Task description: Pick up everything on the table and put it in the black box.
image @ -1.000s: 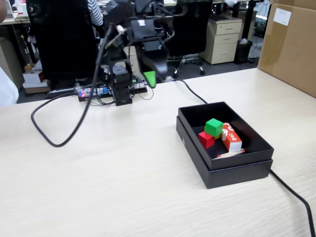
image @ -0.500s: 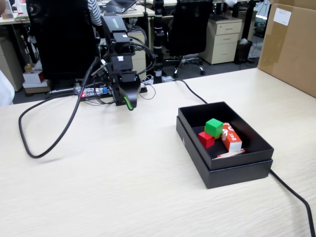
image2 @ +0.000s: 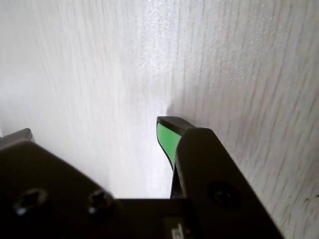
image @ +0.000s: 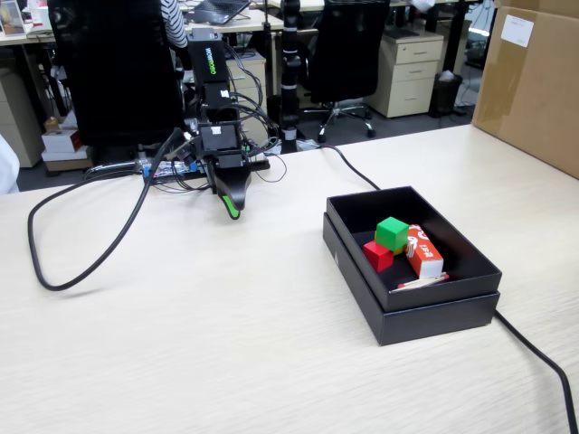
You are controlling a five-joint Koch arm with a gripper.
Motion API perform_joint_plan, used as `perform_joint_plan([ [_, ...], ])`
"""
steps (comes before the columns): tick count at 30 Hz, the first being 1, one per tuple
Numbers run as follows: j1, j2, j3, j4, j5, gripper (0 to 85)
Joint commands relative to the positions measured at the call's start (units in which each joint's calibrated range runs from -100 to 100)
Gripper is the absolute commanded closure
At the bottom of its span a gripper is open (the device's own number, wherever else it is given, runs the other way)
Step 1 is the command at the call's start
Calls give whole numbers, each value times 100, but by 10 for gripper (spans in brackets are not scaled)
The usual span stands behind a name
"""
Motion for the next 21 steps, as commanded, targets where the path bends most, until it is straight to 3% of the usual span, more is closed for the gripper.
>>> perform_joint_plan([
  [1, 0, -180, -97, 509, -59, 375],
  [9, 5, -203, -1511, 1857, -313, 378],
  [21, 0, -203, -1810, 1969, -386, 374],
])
